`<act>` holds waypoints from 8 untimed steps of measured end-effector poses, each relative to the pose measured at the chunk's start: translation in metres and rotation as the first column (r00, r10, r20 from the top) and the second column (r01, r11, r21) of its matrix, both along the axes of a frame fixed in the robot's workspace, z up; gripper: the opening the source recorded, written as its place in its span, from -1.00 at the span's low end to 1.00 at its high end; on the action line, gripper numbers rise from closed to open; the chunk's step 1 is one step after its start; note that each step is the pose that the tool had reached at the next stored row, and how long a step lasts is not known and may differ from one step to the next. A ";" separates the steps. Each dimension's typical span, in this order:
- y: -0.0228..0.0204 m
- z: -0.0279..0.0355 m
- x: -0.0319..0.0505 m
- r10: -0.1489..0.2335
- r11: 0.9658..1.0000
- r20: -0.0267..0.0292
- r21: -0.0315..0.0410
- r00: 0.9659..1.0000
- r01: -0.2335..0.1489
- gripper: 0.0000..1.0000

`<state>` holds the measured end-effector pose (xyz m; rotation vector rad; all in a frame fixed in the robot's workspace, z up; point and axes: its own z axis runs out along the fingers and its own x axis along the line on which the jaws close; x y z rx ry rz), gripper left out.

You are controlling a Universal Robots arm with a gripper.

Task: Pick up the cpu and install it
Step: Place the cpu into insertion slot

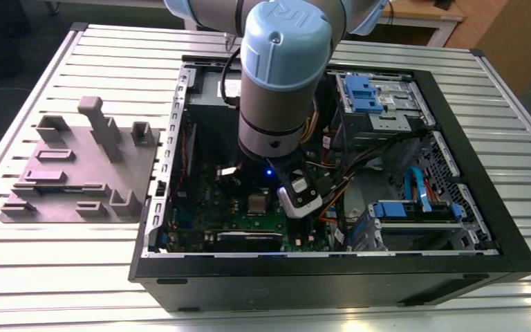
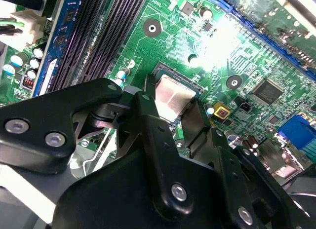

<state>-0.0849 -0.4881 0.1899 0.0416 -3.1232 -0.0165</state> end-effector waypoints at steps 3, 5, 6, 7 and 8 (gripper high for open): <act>0.0000 0.0000 0.0000 0.000 1.000 0.000 0.000 1.000 0.000 -0.08; 0.0000 0.0000 0.0000 0.000 1.000 0.000 0.000 1.000 0.000 -0.08; 0.0000 0.0000 0.0000 0.000 1.000 0.000 0.000 1.000 0.000 -0.08; 0.0000 0.0001 0.0000 0.000 1.000 0.000 0.000 1.000 0.000 -0.08; 0.0001 0.0005 0.0001 0.000 1.000 0.000 0.000 1.000 0.000 -0.08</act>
